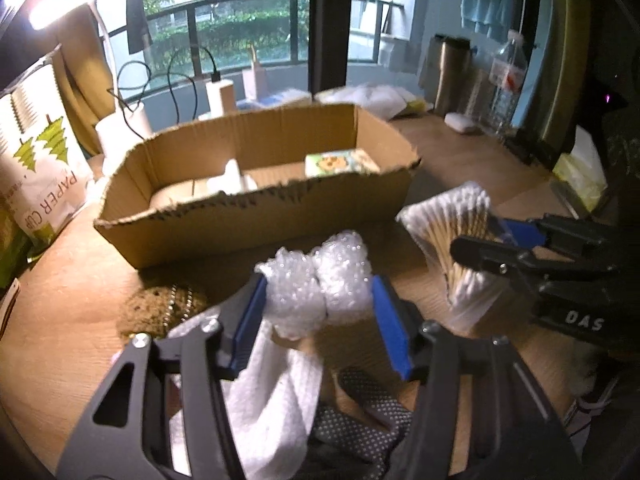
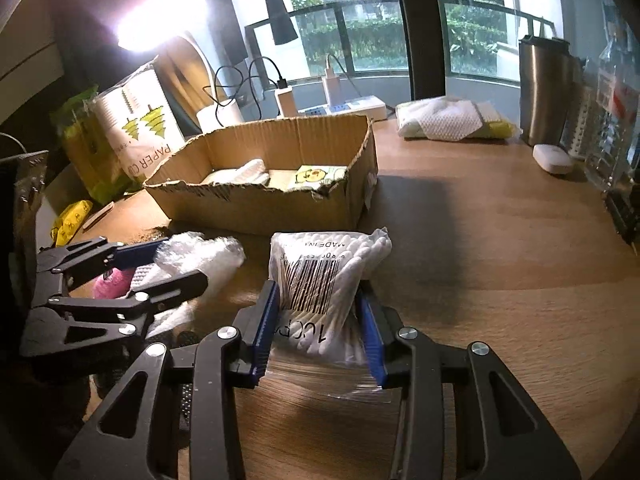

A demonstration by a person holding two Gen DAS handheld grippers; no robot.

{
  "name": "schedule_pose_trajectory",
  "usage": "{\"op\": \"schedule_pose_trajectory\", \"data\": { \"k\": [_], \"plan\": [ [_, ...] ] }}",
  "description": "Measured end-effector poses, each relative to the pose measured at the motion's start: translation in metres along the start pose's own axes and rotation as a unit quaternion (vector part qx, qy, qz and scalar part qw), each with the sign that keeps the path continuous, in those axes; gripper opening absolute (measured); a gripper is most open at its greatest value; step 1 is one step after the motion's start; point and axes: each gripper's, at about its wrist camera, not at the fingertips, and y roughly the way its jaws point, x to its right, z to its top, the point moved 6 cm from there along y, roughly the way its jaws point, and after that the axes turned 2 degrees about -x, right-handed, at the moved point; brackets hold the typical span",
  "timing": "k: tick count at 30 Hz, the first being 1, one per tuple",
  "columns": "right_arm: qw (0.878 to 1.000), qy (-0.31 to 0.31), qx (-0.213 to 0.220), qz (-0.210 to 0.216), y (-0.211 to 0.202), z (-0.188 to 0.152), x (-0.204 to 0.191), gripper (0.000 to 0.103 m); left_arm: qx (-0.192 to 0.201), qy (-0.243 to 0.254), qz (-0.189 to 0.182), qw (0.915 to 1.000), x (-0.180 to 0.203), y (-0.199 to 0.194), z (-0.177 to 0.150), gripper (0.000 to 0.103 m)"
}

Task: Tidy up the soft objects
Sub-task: 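Lift the bubble wrap with the left gripper while the right gripper lifts the swab bag toward the box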

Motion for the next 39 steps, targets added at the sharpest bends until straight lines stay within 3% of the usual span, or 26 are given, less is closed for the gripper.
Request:
{"op": "schedule_pose_trajectory", "data": {
  "k": [24,35,39],
  "plan": [
    [0.998,-0.044,0.032,-0.026,-0.019,0.041,-0.040,0.038,0.104,-0.041,-0.031,0.9933,-0.038,-0.069,0.026,0.055],
    [0.998,-0.001,-0.027,-0.049,0.011,0.009,-0.027,0.039,0.097,-0.050,-0.043,0.9930,-0.044,-0.064,0.012,0.055],
    [0.997,0.019,-0.045,-0.059,0.024,-0.002,-0.019,0.051,0.095,-0.049,-0.044,0.9933,-0.043,-0.064,0.009,0.055]
  ]
}}
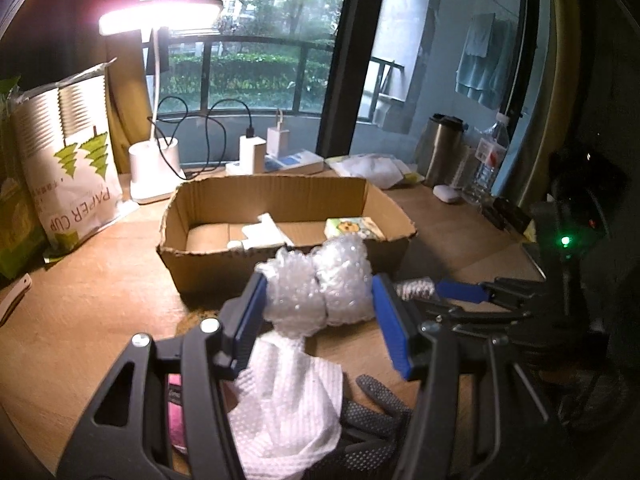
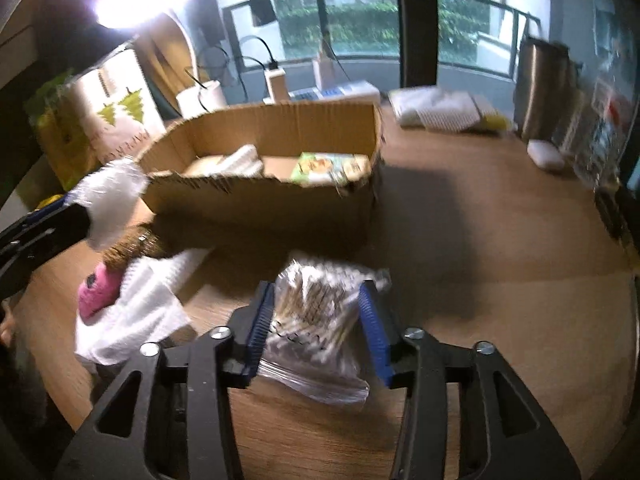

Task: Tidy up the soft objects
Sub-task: 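Lift the bubble wrap with the left gripper while the right gripper lifts the swab bag toward the box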

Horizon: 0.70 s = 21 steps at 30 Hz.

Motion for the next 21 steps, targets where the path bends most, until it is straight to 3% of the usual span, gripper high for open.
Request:
{"op": "schedule_pose_trajectory", "data": {
  "k": [9,13,21],
  "plan": [
    [1.000,-0.011,-0.017,-0.011,0.022,-0.005,-0.007,0.055,0.004,0.001,0.000,1.0000,-0.003,-0.003,0.001,0.055],
    [0.999,-0.030,-0.007,-0.011,0.019,-0.002,-0.013,0.038,0.008,0.001,0.002,1.0000,-0.006,-0.005,0.004,0.055],
    [0.998,-0.055,0.021,0.009,-0.003,0.010,-0.033,0.034,0.020,0.004,0.005,0.9998,-0.008,-0.011,0.012,0.055]
  ]
}}
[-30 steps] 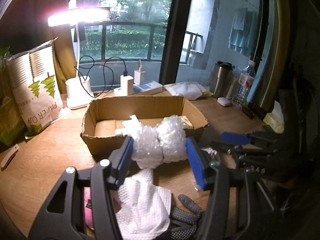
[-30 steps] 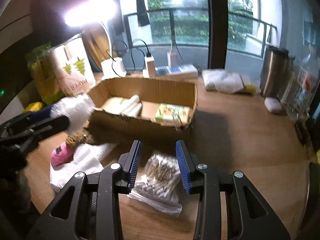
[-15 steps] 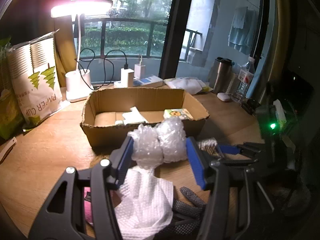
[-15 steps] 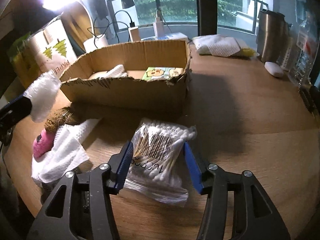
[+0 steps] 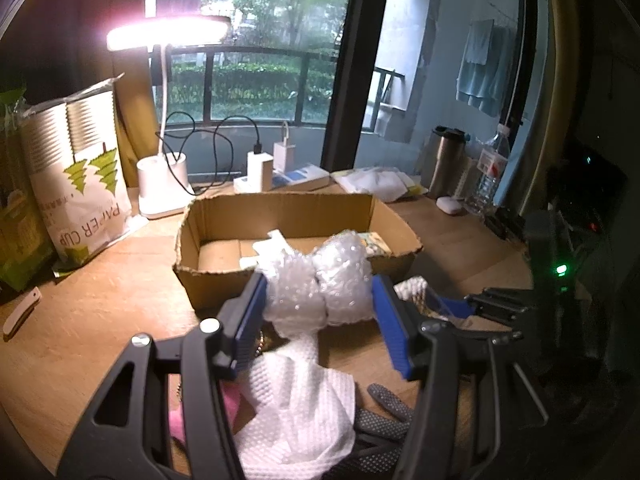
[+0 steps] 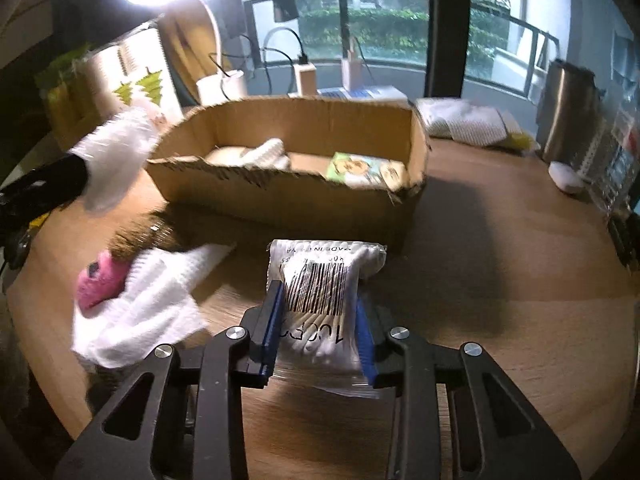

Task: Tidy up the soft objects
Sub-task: 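Lift the bubble wrap with the left gripper while the right gripper lifts the swab bag toward the box, then lower the swab bag into the box and open the right gripper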

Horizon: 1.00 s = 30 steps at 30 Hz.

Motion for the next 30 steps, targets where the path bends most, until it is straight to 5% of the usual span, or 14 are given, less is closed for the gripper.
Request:
{"op": "schedule_pose_trajectory", "data": {
  "k": [10,30],
  "plan": [
    [0.999,-0.014,0.051,0.014,-0.034,0.040,-0.011,0.034,0.012,0.004,0.007,0.9999,-0.004,-0.003,0.010,0.055],
    [0.996,-0.030,0.083,0.026,-0.027,0.095,-0.013,0.034,0.046,-0.005,0.025,0.9986,-0.031,0.004,0.043,0.055]
  ]
}}
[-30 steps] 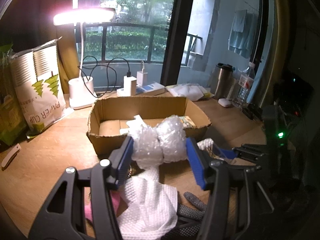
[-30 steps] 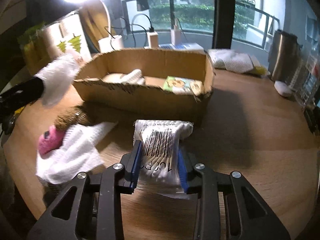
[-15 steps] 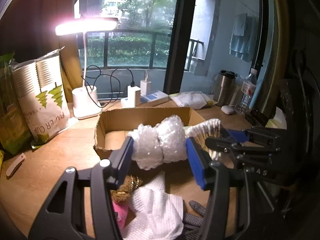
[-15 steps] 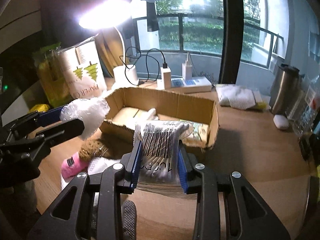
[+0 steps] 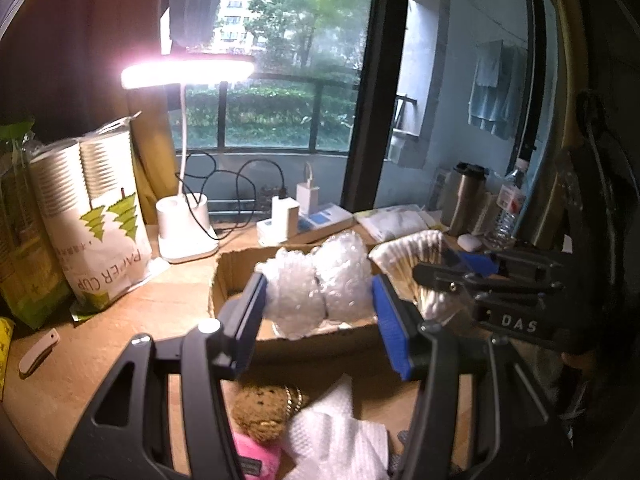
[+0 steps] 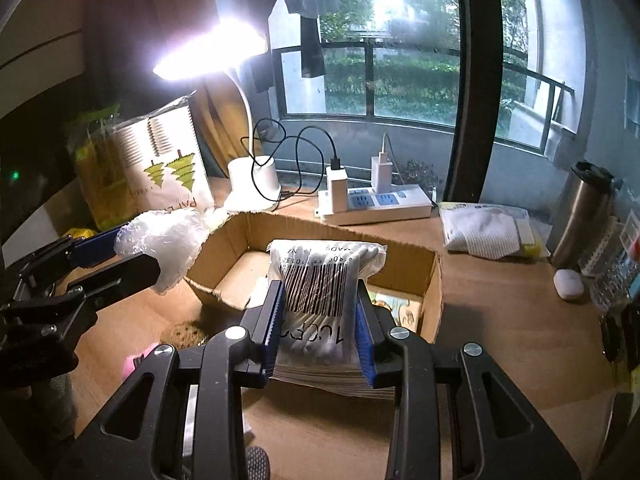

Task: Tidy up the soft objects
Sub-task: 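Lower the swab bag into the box and open the right gripper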

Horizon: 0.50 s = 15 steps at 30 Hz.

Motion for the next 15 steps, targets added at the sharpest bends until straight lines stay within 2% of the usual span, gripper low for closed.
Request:
{"op": "schedule_pose_trajectory", "data": {
  "k": [8,15],
  "plan": [
    [1.000,0.002,0.004,0.004,0.015,0.014,0.002,0.034,0.007,-0.011,0.008,0.9999,-0.011,0.013,0.003,0.055],
    [1.000,0.008,-0.010,0.011,0.044,0.016,0.005,0.034,-0.002,-0.020,0.010,0.9997,-0.019,0.027,-0.002,0.055]
  ]
}}
